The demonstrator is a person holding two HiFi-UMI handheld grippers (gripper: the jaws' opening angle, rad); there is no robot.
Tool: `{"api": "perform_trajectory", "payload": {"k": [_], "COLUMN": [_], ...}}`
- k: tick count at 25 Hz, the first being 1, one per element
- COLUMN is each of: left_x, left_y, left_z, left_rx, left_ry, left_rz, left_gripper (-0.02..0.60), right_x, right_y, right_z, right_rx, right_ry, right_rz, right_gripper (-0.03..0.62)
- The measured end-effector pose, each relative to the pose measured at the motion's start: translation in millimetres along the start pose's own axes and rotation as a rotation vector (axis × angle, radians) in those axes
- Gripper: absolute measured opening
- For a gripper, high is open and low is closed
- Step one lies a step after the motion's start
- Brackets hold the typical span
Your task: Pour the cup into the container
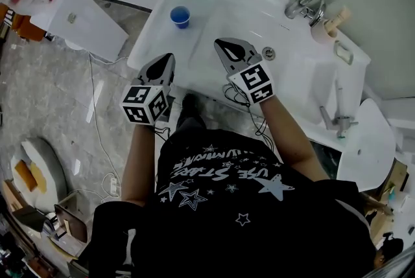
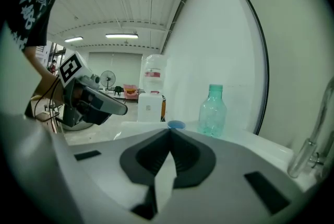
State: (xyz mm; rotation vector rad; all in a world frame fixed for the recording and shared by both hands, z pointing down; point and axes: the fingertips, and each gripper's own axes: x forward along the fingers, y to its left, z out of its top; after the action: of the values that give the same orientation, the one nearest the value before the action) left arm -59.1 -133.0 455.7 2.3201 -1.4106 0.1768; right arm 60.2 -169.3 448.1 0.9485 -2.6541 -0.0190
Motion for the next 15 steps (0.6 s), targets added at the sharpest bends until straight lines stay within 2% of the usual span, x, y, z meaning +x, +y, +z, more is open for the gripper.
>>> {"api": "perform_trajectory", "payload": {"k": [15], "left_x": [-55], "left_y": [-93], "left_z": [-33], "left_rx": [0.036], "left_ry": [-0.037], "left_rz": [0.03], "left_gripper": [0.011], "right_x": [-106], "right_y": [37], "right_z": [-1], "right_rx": [-0.044], "right_ry": [-0.056], "right_rz": [0.019], "right_gripper": [0.006]}}
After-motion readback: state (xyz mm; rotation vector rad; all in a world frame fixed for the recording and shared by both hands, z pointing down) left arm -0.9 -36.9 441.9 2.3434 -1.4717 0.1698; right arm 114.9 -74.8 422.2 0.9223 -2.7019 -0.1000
